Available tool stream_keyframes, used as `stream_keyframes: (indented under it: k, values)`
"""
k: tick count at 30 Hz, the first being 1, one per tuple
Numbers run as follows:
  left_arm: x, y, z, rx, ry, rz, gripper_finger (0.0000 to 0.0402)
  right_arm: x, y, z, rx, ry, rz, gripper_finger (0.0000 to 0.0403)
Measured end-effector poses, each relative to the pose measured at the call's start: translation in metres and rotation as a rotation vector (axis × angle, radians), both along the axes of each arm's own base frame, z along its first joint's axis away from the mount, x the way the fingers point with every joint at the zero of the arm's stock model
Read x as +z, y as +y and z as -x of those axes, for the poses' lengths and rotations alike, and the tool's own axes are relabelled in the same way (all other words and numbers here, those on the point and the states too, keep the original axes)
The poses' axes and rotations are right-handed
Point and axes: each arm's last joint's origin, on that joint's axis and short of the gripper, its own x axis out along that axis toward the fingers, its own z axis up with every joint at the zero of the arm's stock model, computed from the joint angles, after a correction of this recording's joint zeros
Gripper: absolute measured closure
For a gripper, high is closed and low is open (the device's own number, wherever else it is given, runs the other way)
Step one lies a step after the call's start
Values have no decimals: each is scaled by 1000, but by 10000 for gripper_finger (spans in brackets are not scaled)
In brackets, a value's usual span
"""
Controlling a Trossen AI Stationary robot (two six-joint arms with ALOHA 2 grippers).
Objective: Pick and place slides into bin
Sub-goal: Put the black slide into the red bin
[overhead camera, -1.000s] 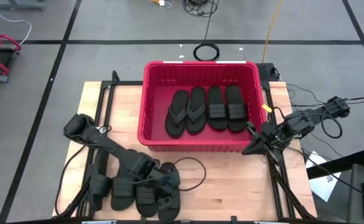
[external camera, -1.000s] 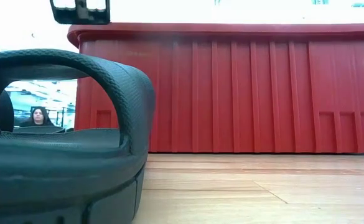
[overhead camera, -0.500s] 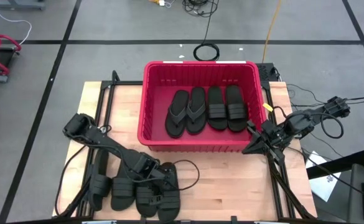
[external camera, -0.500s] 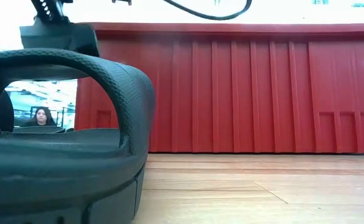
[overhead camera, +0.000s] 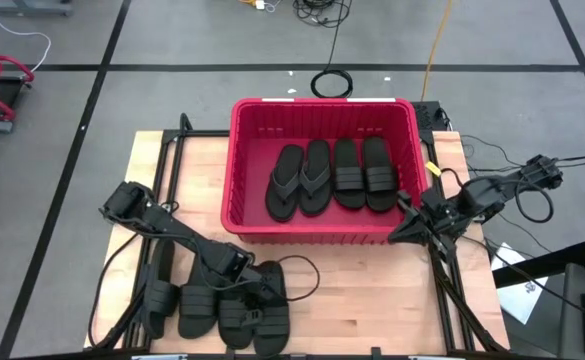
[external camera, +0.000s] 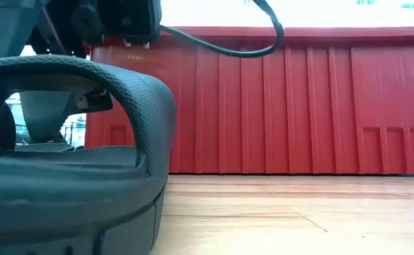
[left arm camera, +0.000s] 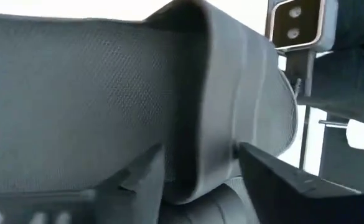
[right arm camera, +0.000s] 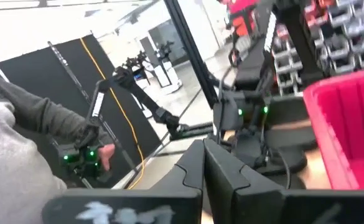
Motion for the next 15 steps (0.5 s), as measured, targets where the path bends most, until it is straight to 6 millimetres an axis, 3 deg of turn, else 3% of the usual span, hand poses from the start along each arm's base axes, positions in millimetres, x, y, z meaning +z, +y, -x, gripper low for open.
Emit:
stream_keyframes:
  k: [8,15]
  values:
    - [7,-5,-9,-67,-140,64,380,0,0,-1,-1,-43,90,403]
    - [28,-11,-13,-50,-196,150,397,0,0,-1,2,-51,109,403]
